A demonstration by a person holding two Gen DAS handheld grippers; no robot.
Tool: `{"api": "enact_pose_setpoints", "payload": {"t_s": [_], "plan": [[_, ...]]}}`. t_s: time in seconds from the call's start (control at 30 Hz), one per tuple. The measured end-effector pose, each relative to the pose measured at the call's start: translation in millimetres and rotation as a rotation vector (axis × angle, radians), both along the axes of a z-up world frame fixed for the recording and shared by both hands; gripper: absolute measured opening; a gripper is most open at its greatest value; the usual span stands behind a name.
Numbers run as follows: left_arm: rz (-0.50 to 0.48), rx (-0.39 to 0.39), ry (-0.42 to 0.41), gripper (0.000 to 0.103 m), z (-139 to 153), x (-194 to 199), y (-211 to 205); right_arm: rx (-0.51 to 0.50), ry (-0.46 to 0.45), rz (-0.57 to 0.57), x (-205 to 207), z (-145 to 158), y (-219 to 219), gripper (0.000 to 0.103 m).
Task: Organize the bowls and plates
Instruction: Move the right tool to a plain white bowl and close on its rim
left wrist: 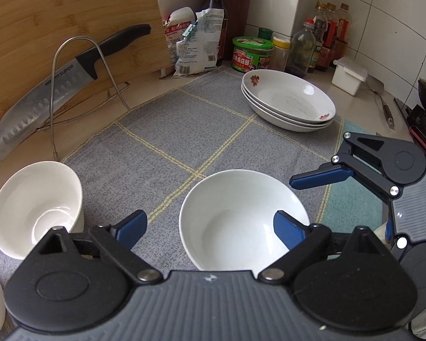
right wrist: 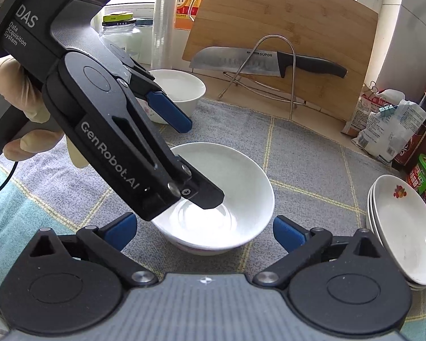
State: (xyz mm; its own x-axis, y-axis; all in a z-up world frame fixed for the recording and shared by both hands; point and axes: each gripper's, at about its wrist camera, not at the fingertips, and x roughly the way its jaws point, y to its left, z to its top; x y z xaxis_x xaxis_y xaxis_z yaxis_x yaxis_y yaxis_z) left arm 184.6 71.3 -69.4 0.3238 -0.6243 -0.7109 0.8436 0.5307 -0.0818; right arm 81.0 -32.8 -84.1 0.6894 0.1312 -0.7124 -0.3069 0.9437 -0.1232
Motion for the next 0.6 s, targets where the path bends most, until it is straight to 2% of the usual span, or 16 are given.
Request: {"api": "enact_pose_setpoints", "payload": {"t_s": [0.3,0.4,0.6], "plan": [[0.188,-0.073,-0.062,0.097,7.3,-17.2,39.7,0.008,-0.008,0.008,-3.4,9.0,2.8,0.103],[0.254,-0.07,-0.111,0.099,7.7,-26.3,49.0,0.0,-0.012,0.01,-3.1,11.1,5.0,0.103],[0.352,-0.067,-0.13,0.1,2.2,-38.3,67.1,-0.001,-0.011,0.015,-2.9,15.7,9.3,0.103]]}}
